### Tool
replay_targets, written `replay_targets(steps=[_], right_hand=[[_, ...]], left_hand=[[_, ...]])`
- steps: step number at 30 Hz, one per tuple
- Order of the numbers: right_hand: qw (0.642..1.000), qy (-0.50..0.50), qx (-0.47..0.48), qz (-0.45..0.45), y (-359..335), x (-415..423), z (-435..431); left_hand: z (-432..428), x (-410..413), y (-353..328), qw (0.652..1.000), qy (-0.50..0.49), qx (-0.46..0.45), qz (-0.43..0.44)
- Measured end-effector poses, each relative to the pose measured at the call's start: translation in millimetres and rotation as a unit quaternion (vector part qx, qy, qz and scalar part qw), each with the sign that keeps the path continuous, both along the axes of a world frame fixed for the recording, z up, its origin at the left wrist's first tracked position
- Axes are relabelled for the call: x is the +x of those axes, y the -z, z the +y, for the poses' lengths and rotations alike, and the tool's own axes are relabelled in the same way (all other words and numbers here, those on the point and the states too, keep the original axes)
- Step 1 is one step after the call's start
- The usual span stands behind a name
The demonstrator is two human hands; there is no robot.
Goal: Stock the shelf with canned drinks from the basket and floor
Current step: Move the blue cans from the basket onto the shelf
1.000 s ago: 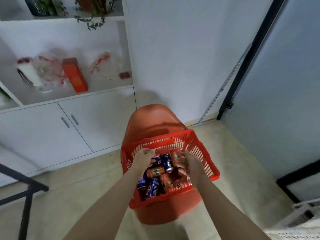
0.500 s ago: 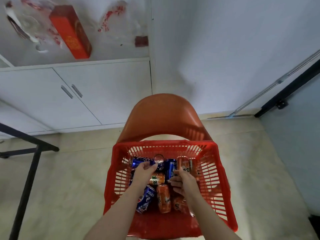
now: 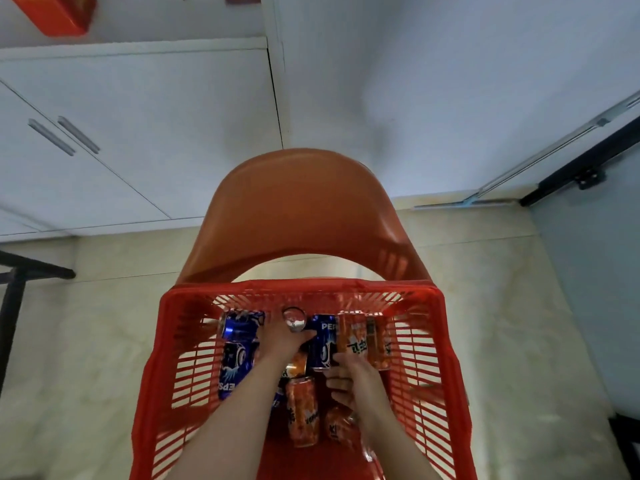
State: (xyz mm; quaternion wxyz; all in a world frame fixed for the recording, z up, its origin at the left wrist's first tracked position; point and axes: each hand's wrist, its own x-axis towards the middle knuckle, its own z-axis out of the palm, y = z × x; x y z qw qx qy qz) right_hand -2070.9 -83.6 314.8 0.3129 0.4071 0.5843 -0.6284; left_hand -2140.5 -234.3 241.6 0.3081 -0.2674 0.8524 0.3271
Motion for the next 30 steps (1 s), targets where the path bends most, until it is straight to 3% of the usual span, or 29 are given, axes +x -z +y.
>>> replay_targets(steps=[7,11,15,23,30], right_hand=[[0.999,0.031,0.014,0.018,4,-2,13],[0.998,0.058,0.006,0.019,-13,2,9],[0.996,0.085,-0.009,0.019,-47,19,-2],[0.985,0.105,-0.027,0.134,-159,45,-20],[0.955,0.097,-0.01,0.281,-277,85,-9]], left_hand=[[-8,1,-7,0.998,0.036,-0.022,0.047],[-29,2,-40,0.997,0.039,0.036,0.062],[-51,3,-95,0.982,0.093,0.159,0.05],[-50,-14,-243,0.915,0.324,0.236,0.053],[4,-18,-398,0.822,0.509,0.2,0.156]])
